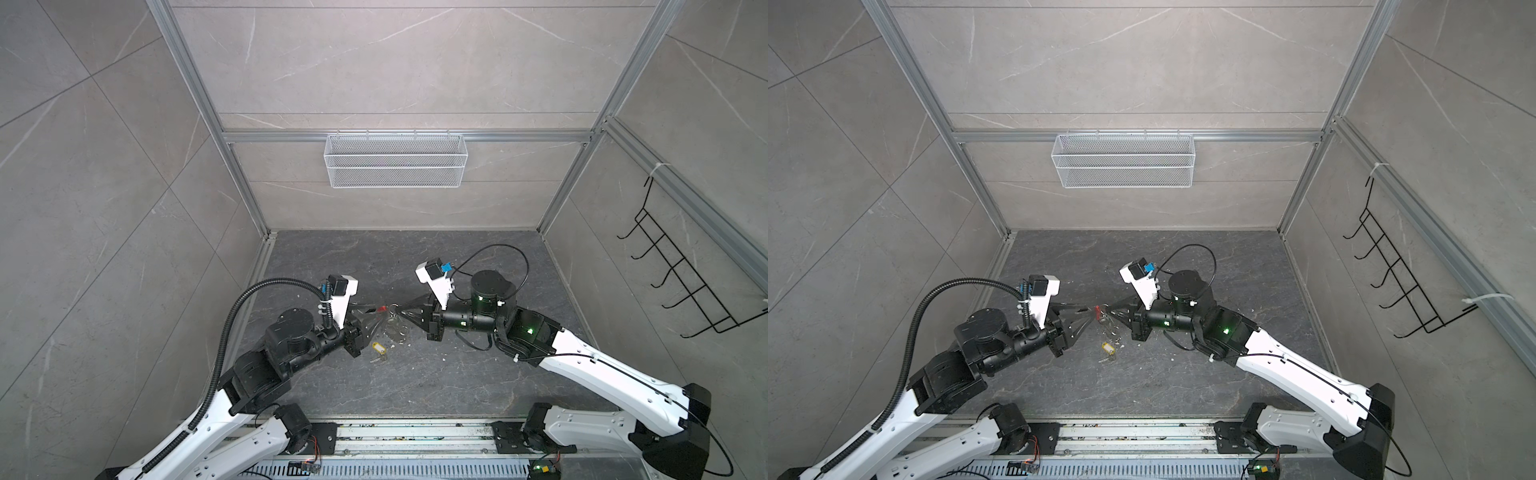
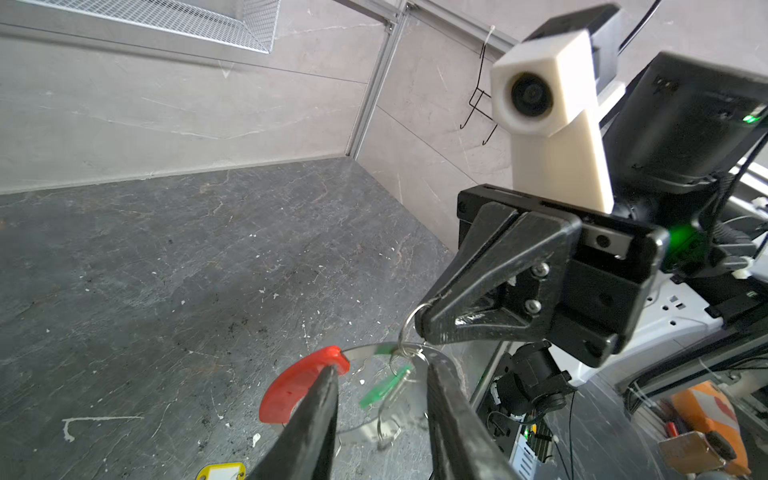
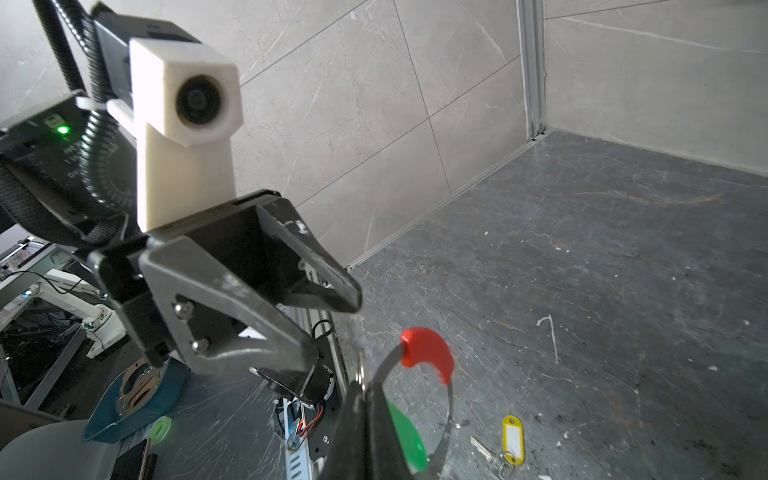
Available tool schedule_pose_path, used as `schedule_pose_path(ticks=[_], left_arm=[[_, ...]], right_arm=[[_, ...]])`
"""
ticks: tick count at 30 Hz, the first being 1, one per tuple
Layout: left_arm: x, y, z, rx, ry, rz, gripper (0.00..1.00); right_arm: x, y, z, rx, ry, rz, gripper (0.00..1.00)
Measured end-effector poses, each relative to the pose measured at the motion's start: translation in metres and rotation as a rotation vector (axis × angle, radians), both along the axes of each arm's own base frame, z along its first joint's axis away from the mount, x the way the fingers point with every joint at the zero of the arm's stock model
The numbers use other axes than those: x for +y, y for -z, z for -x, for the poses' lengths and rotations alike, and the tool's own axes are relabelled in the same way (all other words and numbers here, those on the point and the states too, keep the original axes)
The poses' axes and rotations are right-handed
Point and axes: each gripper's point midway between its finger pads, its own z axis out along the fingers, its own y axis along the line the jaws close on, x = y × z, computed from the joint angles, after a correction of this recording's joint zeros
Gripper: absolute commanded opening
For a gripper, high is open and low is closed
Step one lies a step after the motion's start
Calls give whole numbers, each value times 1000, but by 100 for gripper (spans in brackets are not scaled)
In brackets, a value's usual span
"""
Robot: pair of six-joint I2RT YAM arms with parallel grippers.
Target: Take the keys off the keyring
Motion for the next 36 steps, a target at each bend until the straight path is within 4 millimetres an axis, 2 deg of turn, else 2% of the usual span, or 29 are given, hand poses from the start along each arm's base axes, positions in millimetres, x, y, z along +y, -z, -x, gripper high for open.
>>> schedule_pose_path(ticks=[5, 8, 10, 17, 20, 25, 36], left_arm=[[-5, -1, 7, 4, 53, -4, 34], [-14, 8, 8, 20, 92, -37, 25], [-17, 12, 8, 23, 109, -55, 24], [-27, 18, 13, 21, 173, -77, 32], [-30, 20, 14, 27, 187, -83, 25], [-31, 20, 15, 23, 197, -85, 34], [-31, 19, 17, 15, 209, -82, 38]], right_arm=[[-2, 6, 1, 2, -4, 31, 0], [-2, 6, 3, -8, -14, 40, 0], [-3, 5, 5, -13, -23, 44, 0], [-7, 2, 11, -26, -46, 44, 0], [-8, -1, 13, -36, -49, 41, 0], [-10, -2, 14, -40, -49, 42, 0], [-14, -8, 16, -51, -45, 29, 0]])
